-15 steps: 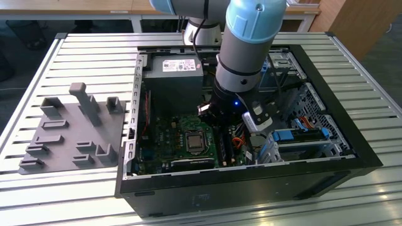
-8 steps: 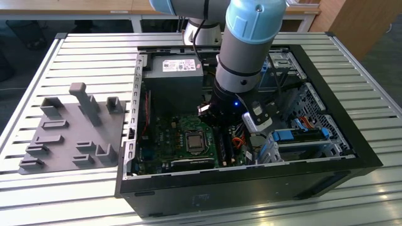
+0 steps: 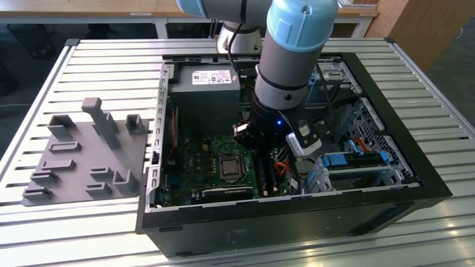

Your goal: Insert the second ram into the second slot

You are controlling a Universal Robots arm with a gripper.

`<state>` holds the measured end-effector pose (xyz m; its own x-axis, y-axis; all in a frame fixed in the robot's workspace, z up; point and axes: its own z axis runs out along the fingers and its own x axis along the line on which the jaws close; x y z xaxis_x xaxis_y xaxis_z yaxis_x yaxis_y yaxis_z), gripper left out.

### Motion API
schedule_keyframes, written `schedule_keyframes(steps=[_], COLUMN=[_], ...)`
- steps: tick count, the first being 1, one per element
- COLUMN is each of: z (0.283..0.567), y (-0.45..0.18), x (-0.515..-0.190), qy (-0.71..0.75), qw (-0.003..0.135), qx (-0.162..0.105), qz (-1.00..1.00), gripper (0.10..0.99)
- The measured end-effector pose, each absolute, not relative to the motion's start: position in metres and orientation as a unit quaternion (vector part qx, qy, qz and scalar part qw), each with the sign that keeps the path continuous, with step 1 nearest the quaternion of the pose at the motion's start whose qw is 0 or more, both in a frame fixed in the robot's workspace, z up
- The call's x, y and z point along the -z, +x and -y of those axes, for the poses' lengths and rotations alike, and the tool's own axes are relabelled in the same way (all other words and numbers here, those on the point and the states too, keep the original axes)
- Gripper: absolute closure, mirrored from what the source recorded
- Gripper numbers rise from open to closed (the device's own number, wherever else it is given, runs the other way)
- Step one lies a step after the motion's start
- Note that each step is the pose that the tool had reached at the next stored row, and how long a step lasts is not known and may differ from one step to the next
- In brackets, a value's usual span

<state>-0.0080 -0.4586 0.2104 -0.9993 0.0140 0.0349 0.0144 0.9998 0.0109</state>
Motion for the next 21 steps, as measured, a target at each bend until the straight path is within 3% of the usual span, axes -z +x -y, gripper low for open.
schedule_keyframes(steps=[12, 17, 21], z=[0.459, 0.459, 0.459], y=[-0.008, -0.008, -0.008], x=[-0.233, -0.234, -0.234], qy=[-0.007, -0.007, -0.007], qw=[0.017, 0.017, 0.017], qx=[0.006, 0.006, 0.005], qz=[1.000, 1.000, 1.000], gripper=[0.878, 0.980, 0.980])
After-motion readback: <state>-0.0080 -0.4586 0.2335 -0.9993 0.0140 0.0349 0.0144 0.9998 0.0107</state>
